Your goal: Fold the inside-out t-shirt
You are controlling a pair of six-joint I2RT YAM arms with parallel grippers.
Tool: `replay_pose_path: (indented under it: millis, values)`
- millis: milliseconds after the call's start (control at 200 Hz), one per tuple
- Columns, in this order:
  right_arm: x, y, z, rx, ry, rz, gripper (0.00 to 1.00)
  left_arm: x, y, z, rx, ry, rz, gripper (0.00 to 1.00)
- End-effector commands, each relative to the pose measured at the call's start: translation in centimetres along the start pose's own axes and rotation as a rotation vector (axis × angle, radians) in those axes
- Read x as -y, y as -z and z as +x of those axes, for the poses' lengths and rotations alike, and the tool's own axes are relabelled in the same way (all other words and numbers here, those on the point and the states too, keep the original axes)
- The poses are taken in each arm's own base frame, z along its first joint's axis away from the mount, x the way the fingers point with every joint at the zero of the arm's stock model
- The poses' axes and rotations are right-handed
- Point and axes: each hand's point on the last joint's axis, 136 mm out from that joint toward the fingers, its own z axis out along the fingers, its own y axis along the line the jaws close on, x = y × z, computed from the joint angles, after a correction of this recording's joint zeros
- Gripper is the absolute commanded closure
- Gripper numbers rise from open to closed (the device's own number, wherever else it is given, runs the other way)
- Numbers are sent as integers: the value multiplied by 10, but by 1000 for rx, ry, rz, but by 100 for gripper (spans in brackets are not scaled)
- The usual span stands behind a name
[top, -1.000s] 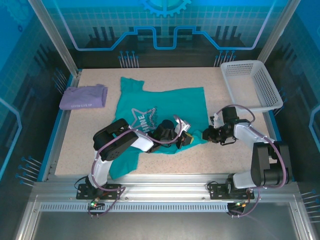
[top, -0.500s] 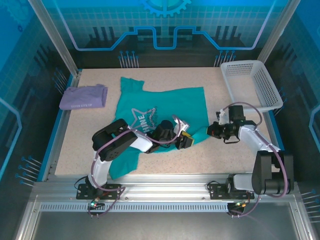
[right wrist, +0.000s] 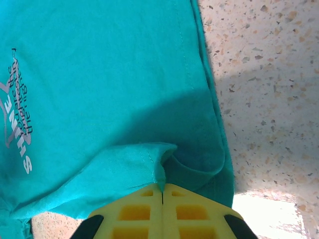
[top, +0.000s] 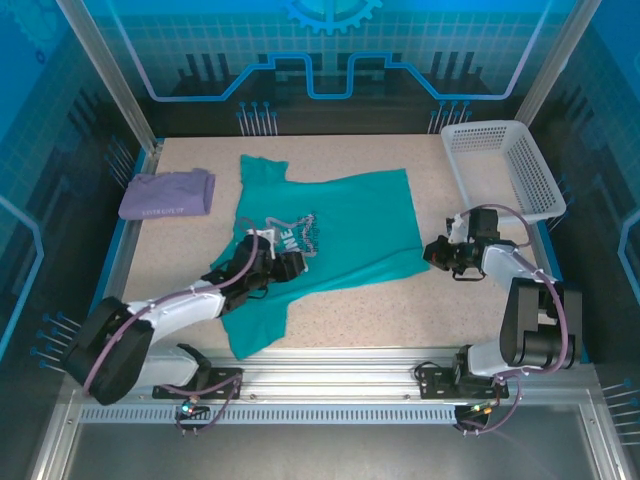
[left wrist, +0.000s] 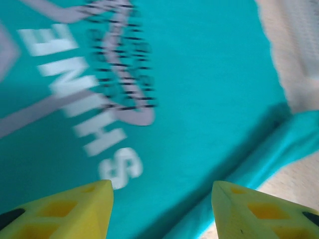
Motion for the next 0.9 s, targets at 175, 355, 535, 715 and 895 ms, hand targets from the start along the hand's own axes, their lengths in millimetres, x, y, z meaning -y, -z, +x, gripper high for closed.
replay_pose_path:
  millis: [175,355,535,715,895]
  values:
    - [-7,8,-9,39,19,-26,100,-105,52,32,-88,162,-425,41]
    - [-10,5,-5,29,28,-35,100,-125,82,38,-12,206,-503,38]
    - [-15,3,-9,30,32,-54,100,-103,45,14,-31,197,-411,36]
    - [-15,4,-7,33,35,-53,100,-91,-13,-5,-77,182,-348,37]
    - [-13,9,-10,49,43,-26,100,-71,-69,-31,-110,166,-283,37]
